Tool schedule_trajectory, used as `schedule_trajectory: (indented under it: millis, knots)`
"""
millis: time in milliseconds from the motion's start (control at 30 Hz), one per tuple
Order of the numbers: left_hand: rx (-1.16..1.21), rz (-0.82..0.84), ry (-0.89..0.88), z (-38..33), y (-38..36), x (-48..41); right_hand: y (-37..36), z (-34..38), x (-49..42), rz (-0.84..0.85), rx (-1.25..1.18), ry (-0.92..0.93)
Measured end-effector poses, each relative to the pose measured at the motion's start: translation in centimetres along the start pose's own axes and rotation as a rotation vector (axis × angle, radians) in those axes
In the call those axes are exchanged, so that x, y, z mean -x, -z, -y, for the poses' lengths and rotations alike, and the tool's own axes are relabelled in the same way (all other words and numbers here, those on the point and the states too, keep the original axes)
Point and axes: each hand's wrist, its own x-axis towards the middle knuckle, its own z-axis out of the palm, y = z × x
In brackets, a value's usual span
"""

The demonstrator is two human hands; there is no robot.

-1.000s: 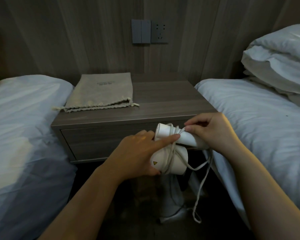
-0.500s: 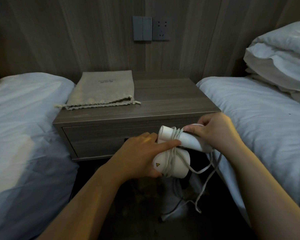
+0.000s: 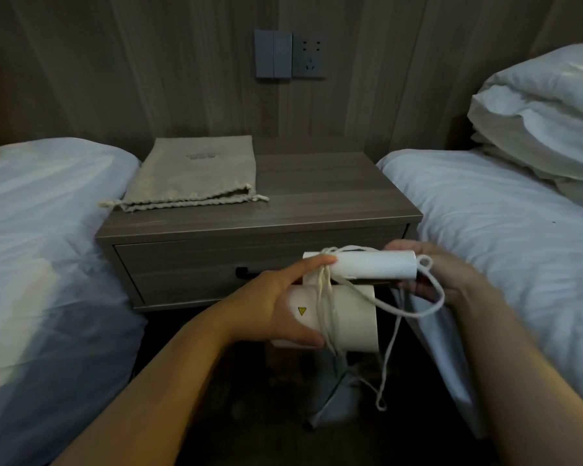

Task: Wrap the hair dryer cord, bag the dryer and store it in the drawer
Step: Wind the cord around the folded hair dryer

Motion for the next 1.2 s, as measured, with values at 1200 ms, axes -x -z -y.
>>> schedule_trajectory:
  millis: [1200]
  knots:
    - [0.480, -0.620, 0.179, -1.3, 2.6, -0.4, -8.9, 1.0, 3.9, -0.197, 1.015, 0.393]
